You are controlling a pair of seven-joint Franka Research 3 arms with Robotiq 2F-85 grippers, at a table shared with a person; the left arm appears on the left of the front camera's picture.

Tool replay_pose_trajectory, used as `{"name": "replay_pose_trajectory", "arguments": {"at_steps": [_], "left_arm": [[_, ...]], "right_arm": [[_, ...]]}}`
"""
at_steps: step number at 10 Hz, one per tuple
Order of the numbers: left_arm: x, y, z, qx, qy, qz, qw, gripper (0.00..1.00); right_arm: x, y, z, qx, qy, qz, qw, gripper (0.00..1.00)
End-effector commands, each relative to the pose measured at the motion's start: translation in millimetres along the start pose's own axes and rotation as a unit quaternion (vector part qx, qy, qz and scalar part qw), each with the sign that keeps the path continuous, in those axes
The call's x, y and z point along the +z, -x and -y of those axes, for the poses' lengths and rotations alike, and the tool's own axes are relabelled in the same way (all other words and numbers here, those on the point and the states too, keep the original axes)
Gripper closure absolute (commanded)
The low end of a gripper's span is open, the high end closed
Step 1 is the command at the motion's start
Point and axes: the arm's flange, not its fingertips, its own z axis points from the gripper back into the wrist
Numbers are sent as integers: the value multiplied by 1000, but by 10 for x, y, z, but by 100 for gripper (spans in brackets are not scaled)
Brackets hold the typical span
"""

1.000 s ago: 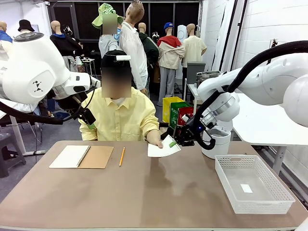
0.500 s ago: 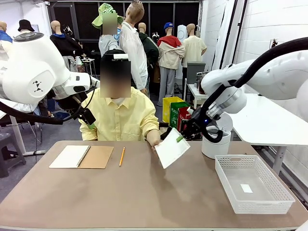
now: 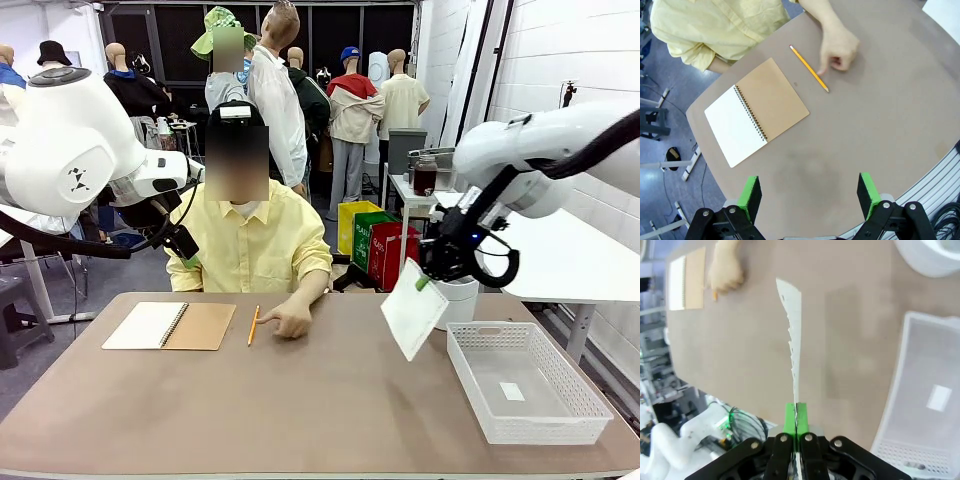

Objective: Sort the paper based on its condition.
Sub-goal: If a person hands you a paper, place it in the Organizing basket , and if it's crumpled, put it in the Trash can.

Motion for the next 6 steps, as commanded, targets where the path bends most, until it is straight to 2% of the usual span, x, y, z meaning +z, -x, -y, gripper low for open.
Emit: {"name": "replay_pose_trajectory", "arguments": {"at_steps": [1,3,6], "left_arm": [[6,1,-9,1,0,3,1000,0],[6,1,-9,1,0,3,1000,0],[6,1,-9,1,0,3,1000,0]], "right_arm": [[90,171,278,-15,17,29,999,100],[149,197,518,-20,20,48,998,100],[172,248,889,-16,32,45,998,100]]}}
